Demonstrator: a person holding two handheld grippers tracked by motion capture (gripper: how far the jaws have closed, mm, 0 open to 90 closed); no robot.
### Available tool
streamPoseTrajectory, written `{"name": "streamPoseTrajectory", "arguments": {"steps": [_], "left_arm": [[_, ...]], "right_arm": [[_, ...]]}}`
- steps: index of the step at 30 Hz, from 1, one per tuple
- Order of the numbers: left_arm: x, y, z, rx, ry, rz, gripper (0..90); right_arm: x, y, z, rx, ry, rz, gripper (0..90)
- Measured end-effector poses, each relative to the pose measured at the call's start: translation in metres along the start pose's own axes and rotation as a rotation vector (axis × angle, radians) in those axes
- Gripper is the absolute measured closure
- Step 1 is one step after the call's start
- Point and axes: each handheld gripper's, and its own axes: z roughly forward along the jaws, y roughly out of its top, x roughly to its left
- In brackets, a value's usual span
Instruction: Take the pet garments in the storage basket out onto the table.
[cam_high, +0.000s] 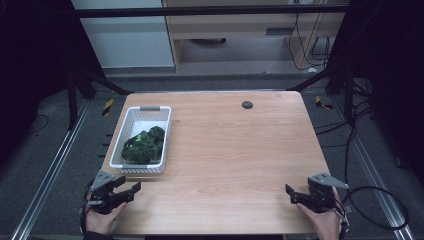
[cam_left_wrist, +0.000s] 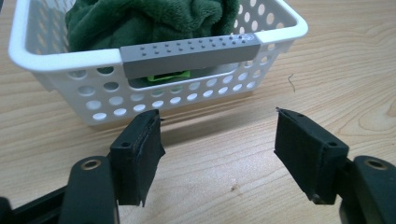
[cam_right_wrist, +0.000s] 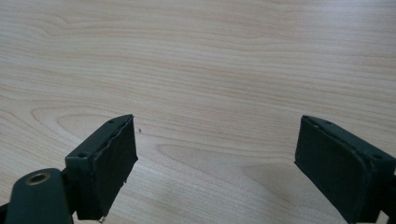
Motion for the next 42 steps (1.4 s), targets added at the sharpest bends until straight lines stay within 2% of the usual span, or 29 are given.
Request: {"name": "streamPoseTrajectory", "arguments": {"steps": [4,7,13,20,22,28,34,35,37,42], "left_arm": [[0.0,0.004,-0.004,-0.015,0.011,-0.014,33.4],[0.0,0.005,-0.007,-0.025,0.012,-0.016,33.3],[0.0,0.008,-0.012,-0.046,0.011,-0.017,32.3],[0.0,0.013,-0.019,-0.051,0.009,-0.005,31.1],[0.0,0.016,-0.022,-0.055,0.001,-0.003,30.9],[-0.003,0.023,-0.026,-0.062,-0.006,0.02,30.3],[-0.003,0.029,-0.028,-0.062,-0.021,0.022,30.2],[-0.004,0.031,-0.028,-0.062,-0.024,0.024,30.2],[-0.004,0.034,-0.028,-0.064,-0.025,0.032,30.0],[-0.005,0.047,-0.033,-0.067,-0.037,0.049,29.1]], "right_arm": [[0.002,0.0,0.001,0.006,0.018,-0.004,11.8],[0.004,0.0,0.001,0.009,0.01,-0.022,11.7],[0.003,-0.001,-0.002,0.011,0.015,-0.007,11.4],[0.007,-0.001,-0.003,0.01,0.022,-0.016,10.9],[0.008,-0.002,-0.003,0.012,0.021,-0.034,10.9],[0.009,-0.002,-0.003,0.007,0.025,-0.03,10.9],[0.009,-0.002,-0.003,0.008,0.025,-0.027,10.7],[0.009,-0.002,-0.003,0.002,0.021,-0.038,10.7],[0.01,-0.002,-0.004,0.005,0.024,-0.027,10.7],[0.01,-0.002,-0.003,0.004,0.013,-0.04,10.6]]}}
